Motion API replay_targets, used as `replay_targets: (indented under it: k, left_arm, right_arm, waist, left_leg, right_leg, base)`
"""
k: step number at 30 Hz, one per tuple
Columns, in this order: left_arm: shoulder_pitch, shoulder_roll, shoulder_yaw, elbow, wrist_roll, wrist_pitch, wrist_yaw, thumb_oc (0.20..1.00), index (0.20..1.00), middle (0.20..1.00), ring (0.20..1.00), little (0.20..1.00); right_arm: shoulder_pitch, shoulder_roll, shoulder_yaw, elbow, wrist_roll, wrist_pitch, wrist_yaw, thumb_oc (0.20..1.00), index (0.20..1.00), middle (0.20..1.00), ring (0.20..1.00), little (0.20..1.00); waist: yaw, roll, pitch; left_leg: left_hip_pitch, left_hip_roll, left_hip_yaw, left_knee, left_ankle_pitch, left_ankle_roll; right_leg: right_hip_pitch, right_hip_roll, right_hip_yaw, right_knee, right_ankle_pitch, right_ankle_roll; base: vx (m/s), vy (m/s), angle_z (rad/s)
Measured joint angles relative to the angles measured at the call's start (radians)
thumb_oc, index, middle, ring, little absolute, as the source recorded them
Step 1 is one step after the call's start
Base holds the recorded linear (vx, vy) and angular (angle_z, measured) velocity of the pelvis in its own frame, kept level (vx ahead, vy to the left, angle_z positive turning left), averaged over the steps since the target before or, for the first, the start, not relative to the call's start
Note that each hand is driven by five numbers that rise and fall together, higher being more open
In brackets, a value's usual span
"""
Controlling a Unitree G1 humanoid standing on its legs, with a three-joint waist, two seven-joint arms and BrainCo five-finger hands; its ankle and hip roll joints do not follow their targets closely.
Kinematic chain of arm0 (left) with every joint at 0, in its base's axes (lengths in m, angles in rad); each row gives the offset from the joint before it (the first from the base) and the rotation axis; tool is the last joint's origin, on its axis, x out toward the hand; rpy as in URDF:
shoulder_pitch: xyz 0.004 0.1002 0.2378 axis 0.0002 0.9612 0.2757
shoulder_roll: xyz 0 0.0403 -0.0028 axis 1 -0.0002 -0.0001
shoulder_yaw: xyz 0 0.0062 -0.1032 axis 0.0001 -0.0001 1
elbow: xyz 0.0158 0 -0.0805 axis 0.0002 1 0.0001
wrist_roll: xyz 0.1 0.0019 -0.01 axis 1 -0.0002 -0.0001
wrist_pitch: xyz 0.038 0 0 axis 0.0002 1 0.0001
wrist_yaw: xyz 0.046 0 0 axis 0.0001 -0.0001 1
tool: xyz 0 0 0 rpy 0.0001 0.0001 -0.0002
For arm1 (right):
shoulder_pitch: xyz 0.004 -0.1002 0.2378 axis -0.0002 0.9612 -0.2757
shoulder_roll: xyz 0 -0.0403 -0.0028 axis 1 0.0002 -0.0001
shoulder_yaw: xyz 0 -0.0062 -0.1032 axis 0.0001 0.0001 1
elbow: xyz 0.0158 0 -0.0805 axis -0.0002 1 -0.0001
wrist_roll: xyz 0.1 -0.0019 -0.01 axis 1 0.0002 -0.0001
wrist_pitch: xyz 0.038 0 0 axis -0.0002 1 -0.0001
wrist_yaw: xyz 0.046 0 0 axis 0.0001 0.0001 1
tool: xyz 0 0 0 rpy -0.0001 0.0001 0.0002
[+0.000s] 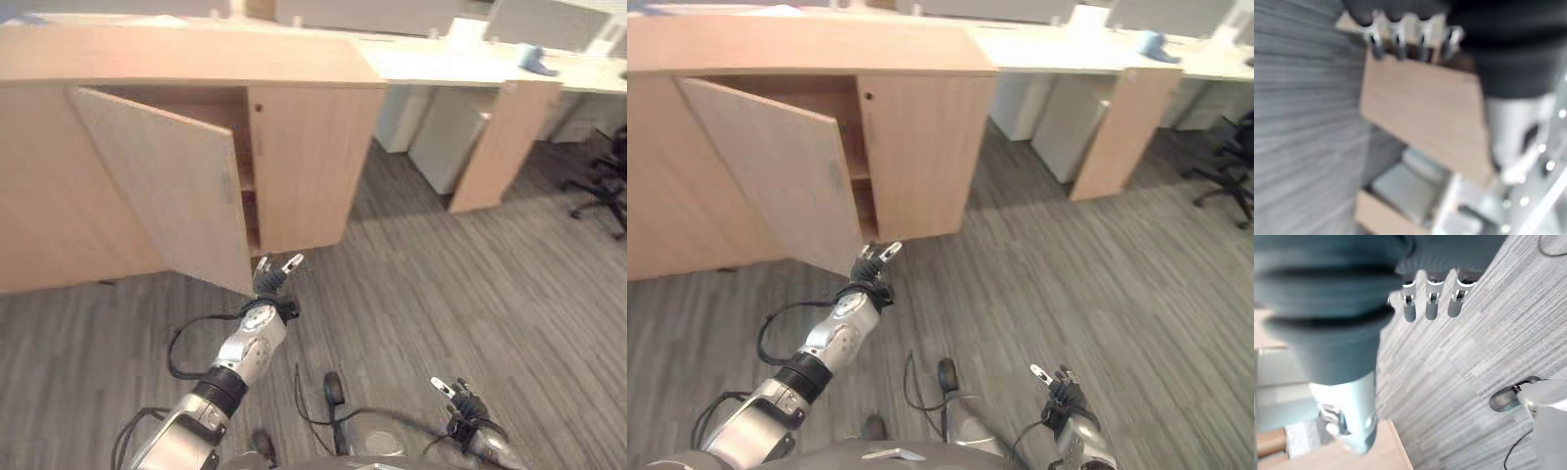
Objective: Put the empty folder in the office cabinet
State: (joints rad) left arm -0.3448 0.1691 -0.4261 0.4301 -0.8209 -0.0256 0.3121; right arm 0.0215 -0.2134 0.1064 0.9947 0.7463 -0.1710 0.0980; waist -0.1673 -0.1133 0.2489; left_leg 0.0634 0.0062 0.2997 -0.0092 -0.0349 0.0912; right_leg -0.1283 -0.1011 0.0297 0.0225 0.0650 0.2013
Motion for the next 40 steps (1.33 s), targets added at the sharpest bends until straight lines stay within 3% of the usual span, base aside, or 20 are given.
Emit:
replay_targets:
  k: [1, 2, 3, 4, 5, 6, 8, 10, 12, 15, 17, 20, 21, 28, 30, 40]
  left_arm:
    - [-0.007, -0.003, -0.001, 0.000, -0.004, -0.003, 0.001, 1.000, 1.000, 1.000, 1.000, 1.000]
    - [-0.008, 0.008, -0.003, -0.002, -0.021, -0.003, 0.001, 1.000, 1.000, 1.000, 1.000, 1.000]
    - [-0.019, 0.026, 0.005, -0.001, -0.034, -0.007, 0.005, 1.000, 1.000, 1.000, 1.000, 1.000]
    - [-0.005, 0.012, 0.053, 0.017, -0.042, -0.020, 0.013, 1.000, 1.000, 1.000, 1.000, 1.000]
    - [0.018, 0.004, 0.069, 0.026, -0.056, -0.018, 0.016, 1.000, 1.000, 1.000, 1.000, 1.000]
    - [0.026, 0.008, 0.081, 0.031, -0.075, -0.015, 0.016, 1.000, 1.000, 1.000, 1.000, 1.000]
    - [0.026, 0.012, 0.083, 0.020, -0.077, -0.010, 0.020, 1.000, 1.000, 1.000, 1.000, 1.000]
    - [0.060, 0.043, 0.082, 0.041, -0.078, 0.004, 0.025, 1.000, 1.000, 1.000, 1.000, 1.000]
    - [0.106, 0.058, 0.083, 0.087, -0.078, 0.024, 0.029, 1.000, 1.000, 1.000, 1.000, 1.000]
    - [0.245, 0.060, 0.121, 0.288, -0.075, 0.061, 0.022, 1.000, 1.000, 1.000, 1.000, 1.000]
    - [0.315, 0.060, 0.123, 0.349, -0.068, 0.073, 0.015, 1.000, 1.000, 1.000, 1.000, 1.000]
    - [0.363, 0.043, 0.162, 0.464, -0.030, 0.087, -0.009, 1.000, 1.000, 1.000, 1.000, 1.000]
    - [0.388, 0.036, 0.192, 0.611, 0.011, 0.096, -0.031, 1.000, 1.000, 1.000, 1.000, 1.000]
    - [0.435, 0.015, 0.283, 0.891, 0.060, 0.113, -0.058, 1.000, 1.000, 1.000, 1.000, 1.000]
    - [0.461, 0.004, 0.324, 0.908, 0.061, 0.115, -0.077, 1.000, 1.000, 1.000, 1.000, 1.000]
    - [0.494, -0.023, 0.309, 0.803, 0.044, 0.149, -0.100, 1.000, 1.000, 1.000, 1.000, 1.000]
  right_arm:
    - [0.002, -0.001, -0.022, 0.004, 0.055, -0.009, -0.022, 1.000, 1.000, 1.000, 1.000, 1.000]
    - [0.019, 0.015, -0.051, 0.003, 0.107, -0.022, -0.044, 1.000, 1.000, 1.000, 1.000, 1.000]
    - [0.047, 0.040, -0.100, -0.004, 0.166, -0.037, -0.061, 1.000, 1.000, 1.000, 1.000, 1.000]
    - [0.022, 0.010, -0.140, 0.019, 0.219, -0.052, -0.079, 1.000, 1.000, 1.000, 1.000, 1.000]
    - [0.015, -0.034, -0.149, 0.018, 0.246, -0.065, -0.093, 1.000, 1.000, 1.000, 1.000, 1.000]
    - [0.006, -0.056, -0.172, 0.018, 0.263, -0.069, -0.107, 1.000, 1.000, 1.000, 1.000, 1.000]
    - [0.022, -0.066, -0.229, 0.028, 0.276, -0.064, -0.140, 1.000, 1.000, 1.000, 1.000, 1.000]
    - [0.017, -0.068, -0.208, 0.029, 0.250, -0.059, -0.156, 1.000, 1.000, 1.000, 1.000, 1.000]
    - [0.018, -0.068, -0.183, 0.031, 0.243, -0.050, -0.155, 1.000, 1.000, 1.000, 1.000, 1.000]
    - [0.028, -0.043, -0.145, 0.038, 0.245, -0.024, -0.128, 1.000, 1.000, 1.000, 1.000, 1.000]
    - [0.039, -0.018, -0.138, 0.050, 0.245, -0.017, -0.107, 1.000, 1.000, 1.000, 1.000, 1.000]
    - [0.043, 0.011, -0.102, 0.080, 0.232, -0.002, -0.074, 1.000, 1.000, 1.000, 1.000, 1.000]
    - [0.054, 0.044, -0.047, 0.082, 0.206, 0.010, -0.043, 1.000, 1.000, 1.000, 1.000, 1.000]
    - [0.024, 0.103, 0.026, 0.187, 0.164, 0.019, -0.005, 1.000, 1.000, 1.000, 1.000, 1.000]
    - [0.035, 0.103, 0.025, 0.197, 0.135, 0.018, -0.005, 1.000, 1.000, 1.000, 1.000, 1.000]
    - [0.048, 0.106, 0.049, 0.189, 0.088, 0.005, -0.013, 1.000, 1.000, 1.000, 1.000, 1.000]
  waist:
    - [-0.001, 0.048, 0.021]
    - [-0.022, 0.044, 0.016]
    - [-0.030, -0.028, 0.009]
    - [-0.037, 0.004, 0.029]
    - [-0.041, 0.062, 0.018]
    - [-0.045, 0.072, 0.019]
    - [-0.044, 0.053, 0.008]
    - [-0.023, 0.014, -0.010]
    - [-0.011, -0.007, -0.022]
    - [0.016, -0.021, -0.052]
    - [0.029, -0.018, -0.056]
    - [0.052, -0.012, -0.059]
    - [0.064, 0.006, -0.072]
    - [0.081, 0.054, -0.077]
    - [0.088, 0.061, -0.081]
    - [0.121, 0.073, -0.089]
  left_leg:
    - [-0.017, 0.035, -0.013, -0.025, -0.008, -0.019]
    - [-0.023, 0.011, -0.039, -0.009, -0.027, -0.069]
    - [-0.058, -0.045, -0.029, 0.134, -0.041, -0.043]
    - [-0.073, -0.018, -0.035, 0.340, -0.101, -0.035]
    - [-0.025, -0.007, -0.041, 0.323, -0.152, -0.027]
    - [0.033, -0.019, -0.044, 0.228, -0.168, -0.013]
    - [0.047, -0.033, -0.068, 0.171, -0.160, -0.019]
    - [0.029, -0.032, -0.095, 0.151, -0.142, -0.030]
    - [0.030, -0.025, -0.119, 0.137, -0.103, -0.041]
    - [0.041, -0.015, -0.140, 0.100, -0.069, -0.059]
    - [0.060, -0.016, -0.140, 0.075, -0.038, -0.066]
    - [0.088, -0.020, -0.142, 0.049, -0.035, -0.069]
    - [0.090, -0.020, -0.146, 0.020, -0.025, -0.070]
    - [0.142, -0.025, -0.160, -0.066, 0.016, -0.076]
    - [0.157, -0.028, -0.168, -0.078, 0.015, -0.075]
    - [0.152, -0.032, -0.204, -0.078, 0.017, -0.074]
  right_leg:
    - [0.008, 0.031, -0.018, 0.062, -0.011, -0.004]
    - [0.031, 0.002, -0.009, 0.081, -0.053, 0.008]
    - [0.105, -0.087, -0.007, 0.030, -0.144, 0.071]
    - [0.118, -0.076, -0.036, -0.006, -0.084, 0.085]
    - [0.113, -0.038, -0.023, -0.005, -0.081, 0.083]
    - [0.117, -0.032, -0.013, -0.003, -0.047, 0.074]
    - [0.117, -0.035, -0.017, -0.017, -0.039, 0.065]
    - [0.112, -0.030, -0.039, -0.047, -0.030, 0.058]
    - [0.114, -0.018, -0.048, -0.060, -0.015, 0.045]
    - [0.117, -0.008, -0.073, -0.059, 0.012, 0.010]
    - [0.124, -0.010, -0.077, -0.060, 0.049, -0.005]
    - [0.134, -0.012, -0.079, -0.064, 0.074, -0.023]
    - [0.133, -0.011, -0.087, -0.072, 0.075, -0.024]
    - [0.159, -0.012, -0.108, -0.077, 0.102, -0.051]
    - [0.163, -0.015, -0.116, -0.081, 0.097, -0.057]
    - [0.183, -0.024, -0.150, -0.097, 0.085, -0.055]
  base:
    - [0.00, -0.023, -0.22]
    - [0.00, -0.014, 0.40]
    - [-0.01, -0.003, 0.19]
    - [-0.01, 0.003, -0.39]
    - [-0.03, 0.003, -0.80]
    - [-0.03, 0.000, -0.45]
    - [-0.06, -0.005, 0.11]
    - [-0.07, -0.016, 0.26]
    - [-0.05, -0.021, 0.27]
    - [-0.06, -0.009, 0.20]
    - [-0.05, 0.008, 0.14]
    - [-0.02, 0.001, 0.04]
    - [-0.01, -0.001, 0.05]
    - [-0.01, 0.007, 0.07]
    - [0.00, 0.064, 0.12]
    - [-0.02, 0.023, 0.10]
